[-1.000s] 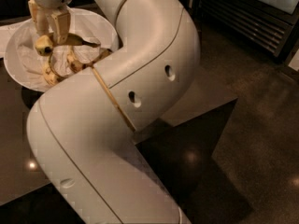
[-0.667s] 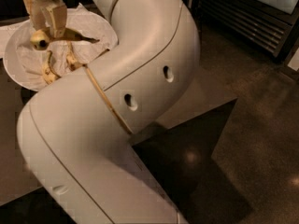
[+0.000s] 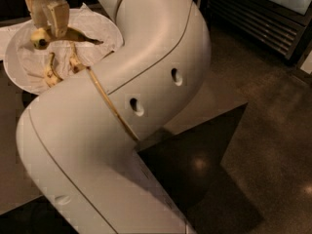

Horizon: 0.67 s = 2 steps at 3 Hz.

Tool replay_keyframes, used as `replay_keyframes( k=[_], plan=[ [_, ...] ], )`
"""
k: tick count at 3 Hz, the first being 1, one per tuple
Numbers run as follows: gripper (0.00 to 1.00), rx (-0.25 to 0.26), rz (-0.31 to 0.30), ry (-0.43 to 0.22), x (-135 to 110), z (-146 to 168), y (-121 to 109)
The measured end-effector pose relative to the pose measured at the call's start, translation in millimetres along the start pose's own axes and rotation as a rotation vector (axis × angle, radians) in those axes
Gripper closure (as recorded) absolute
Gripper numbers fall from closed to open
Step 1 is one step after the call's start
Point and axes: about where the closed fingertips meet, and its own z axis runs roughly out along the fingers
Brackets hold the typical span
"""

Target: Pick banana from white bowl

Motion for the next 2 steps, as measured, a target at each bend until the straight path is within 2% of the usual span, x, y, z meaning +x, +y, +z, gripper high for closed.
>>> replay_keyframes(
  k=[2],
  plan=[
    [1.00, -0.023, 0.076, 0.043, 5, -26, 21]
  ],
)
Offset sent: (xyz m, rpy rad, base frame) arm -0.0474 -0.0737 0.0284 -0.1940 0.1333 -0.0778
